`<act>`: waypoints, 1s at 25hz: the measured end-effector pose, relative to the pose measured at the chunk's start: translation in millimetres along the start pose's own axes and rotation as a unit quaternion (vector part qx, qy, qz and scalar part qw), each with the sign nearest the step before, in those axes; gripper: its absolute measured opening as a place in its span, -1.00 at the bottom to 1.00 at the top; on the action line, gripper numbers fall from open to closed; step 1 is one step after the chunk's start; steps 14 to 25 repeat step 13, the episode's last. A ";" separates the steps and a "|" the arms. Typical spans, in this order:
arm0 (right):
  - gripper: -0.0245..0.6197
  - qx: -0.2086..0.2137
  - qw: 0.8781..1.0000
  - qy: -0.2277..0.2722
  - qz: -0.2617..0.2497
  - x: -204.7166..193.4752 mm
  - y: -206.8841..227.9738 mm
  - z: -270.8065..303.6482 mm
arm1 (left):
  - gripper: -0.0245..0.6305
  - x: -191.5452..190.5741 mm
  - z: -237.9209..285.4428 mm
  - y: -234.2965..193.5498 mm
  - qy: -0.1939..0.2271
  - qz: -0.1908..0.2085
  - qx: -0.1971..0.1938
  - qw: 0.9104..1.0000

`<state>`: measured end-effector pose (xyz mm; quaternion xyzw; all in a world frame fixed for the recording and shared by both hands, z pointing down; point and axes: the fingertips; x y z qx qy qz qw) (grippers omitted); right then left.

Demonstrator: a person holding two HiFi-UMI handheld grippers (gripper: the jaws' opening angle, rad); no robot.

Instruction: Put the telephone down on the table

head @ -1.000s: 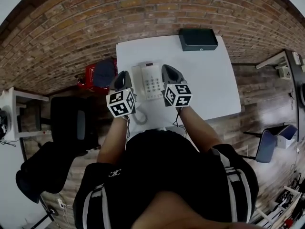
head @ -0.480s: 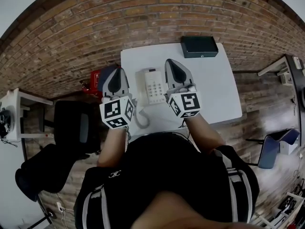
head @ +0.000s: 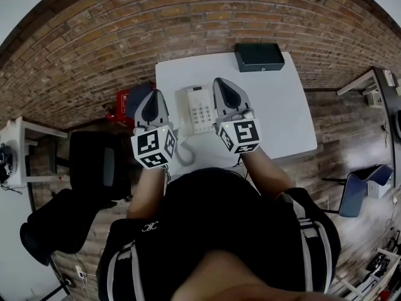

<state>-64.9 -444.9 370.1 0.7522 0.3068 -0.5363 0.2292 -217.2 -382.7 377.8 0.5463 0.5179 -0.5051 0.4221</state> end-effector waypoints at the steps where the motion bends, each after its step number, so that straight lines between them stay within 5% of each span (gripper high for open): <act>1: -0.93 0.001 1.000 0.000 -0.005 0.1 -0.8 0.1 | -0.92 -0.8 -0.2 -0.2 -0.001 -0.003 0.000 1.000; 25: -0.93 0.009 1.000 -0.008 -0.008 -6.3 -10.4 3.0 | -0.92 -5.5 -3.9 -6.7 -0.016 -0.015 0.003 1.000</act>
Point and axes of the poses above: the fingertips, and each gripper's own axes: z forward along the fingers, y to its right, x out of its top, and after that the axes turned 13 degrees about y, right-handed
